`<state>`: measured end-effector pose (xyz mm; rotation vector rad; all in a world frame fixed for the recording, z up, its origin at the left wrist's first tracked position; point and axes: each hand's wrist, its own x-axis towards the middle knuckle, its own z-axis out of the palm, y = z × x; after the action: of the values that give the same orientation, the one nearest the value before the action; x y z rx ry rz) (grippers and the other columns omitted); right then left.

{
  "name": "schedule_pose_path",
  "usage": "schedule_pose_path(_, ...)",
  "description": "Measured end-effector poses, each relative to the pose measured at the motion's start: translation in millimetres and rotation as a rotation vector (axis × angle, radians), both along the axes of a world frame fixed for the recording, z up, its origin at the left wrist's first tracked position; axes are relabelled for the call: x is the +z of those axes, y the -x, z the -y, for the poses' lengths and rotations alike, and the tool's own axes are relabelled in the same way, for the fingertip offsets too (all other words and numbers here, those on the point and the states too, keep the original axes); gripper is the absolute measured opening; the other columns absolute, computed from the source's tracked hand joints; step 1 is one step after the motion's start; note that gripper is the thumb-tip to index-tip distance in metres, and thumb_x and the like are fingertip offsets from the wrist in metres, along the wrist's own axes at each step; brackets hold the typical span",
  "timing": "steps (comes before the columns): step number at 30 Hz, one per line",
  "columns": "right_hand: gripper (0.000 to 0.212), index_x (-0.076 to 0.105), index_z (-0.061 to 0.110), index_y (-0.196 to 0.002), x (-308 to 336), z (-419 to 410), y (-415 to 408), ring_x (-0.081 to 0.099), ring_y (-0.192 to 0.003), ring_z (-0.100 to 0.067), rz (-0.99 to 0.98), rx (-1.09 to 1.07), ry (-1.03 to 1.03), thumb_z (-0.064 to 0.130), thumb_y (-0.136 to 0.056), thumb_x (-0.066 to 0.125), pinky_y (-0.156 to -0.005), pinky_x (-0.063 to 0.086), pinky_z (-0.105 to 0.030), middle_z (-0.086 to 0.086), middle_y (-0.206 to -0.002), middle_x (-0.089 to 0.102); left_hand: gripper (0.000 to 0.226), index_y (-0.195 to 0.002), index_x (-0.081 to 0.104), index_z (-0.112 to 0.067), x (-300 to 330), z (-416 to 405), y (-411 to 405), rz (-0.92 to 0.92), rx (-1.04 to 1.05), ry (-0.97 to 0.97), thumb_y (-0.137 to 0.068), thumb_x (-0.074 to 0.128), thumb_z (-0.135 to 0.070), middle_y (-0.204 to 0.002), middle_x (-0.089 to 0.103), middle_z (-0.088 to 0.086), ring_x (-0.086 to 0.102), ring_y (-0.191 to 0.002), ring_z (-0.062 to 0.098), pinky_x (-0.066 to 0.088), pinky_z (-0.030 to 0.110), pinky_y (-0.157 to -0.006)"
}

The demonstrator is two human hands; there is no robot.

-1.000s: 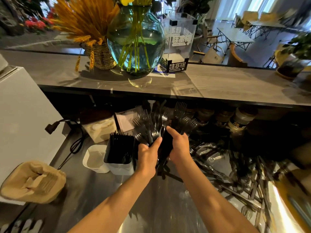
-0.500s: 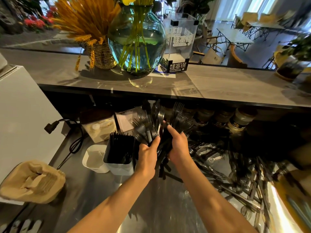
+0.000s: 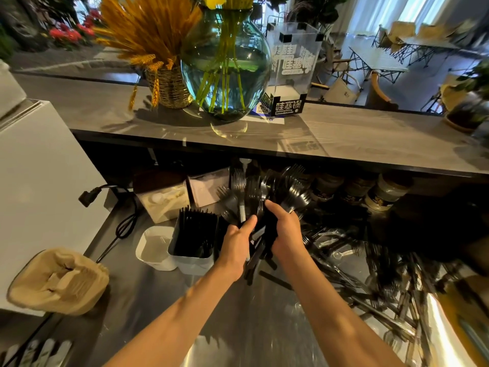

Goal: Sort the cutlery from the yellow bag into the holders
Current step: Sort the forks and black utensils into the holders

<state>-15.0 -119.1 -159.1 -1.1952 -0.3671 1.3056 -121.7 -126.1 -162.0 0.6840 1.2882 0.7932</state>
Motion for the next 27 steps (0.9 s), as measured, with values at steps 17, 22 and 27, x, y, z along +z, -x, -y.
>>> schedule_pose_path(17, 0.023, 0.069, 0.002, -0.114, 11.1, 2.5, -3.4, 0.075, -0.088, -0.020, 0.002, 0.321, 0.061, 0.014, -0.094, 0.064, -0.069, 0.059, -0.026, -0.012, -0.103, 0.076, 0.067, -0.148, 0.039, -0.017, 23.5, -17.5, 20.0, -0.498, -0.618, -0.270, -0.095, 0.054, -0.056, -0.123, 0.058, 0.002, 0.053, -0.105, 0.011, 0.044, 0.026, -0.090)
schedule_pose_path(22, 0.023, 0.069, 0.000, -0.109, 11.2, -0.1, -1.7, 0.074, -0.076, -0.018, -0.031, 0.345, 0.104, 0.016, -0.094, 0.065, -0.063, 0.059, -0.026, -0.010, -0.091, 0.075, 0.066, -0.129, 0.046, -0.010, 32.6, -22.2, 23.3, -0.658, -0.779, -0.278, -0.084, 0.073, -0.051, -0.102, 0.057, -0.005, 0.058, -0.095, 0.011, 0.050, 0.023, -0.075)
schedule_pose_path(27, 0.013, 0.074, 0.008, -0.092, 4.9, 0.6, 1.0, 0.073, -0.075, -0.020, -0.028, 0.353, 0.143, 0.019, -0.091, 0.068, -0.066, 0.060, -0.032, -0.010, -0.085, 0.075, 0.077, -0.143, 0.037, -0.010, 41.3, -22.7, 20.4, -0.703, -0.846, -0.220, -0.084, 0.077, -0.040, -0.106, 0.058, -0.002, 0.060, -0.075, 0.004, 0.050, 0.020, -0.058)
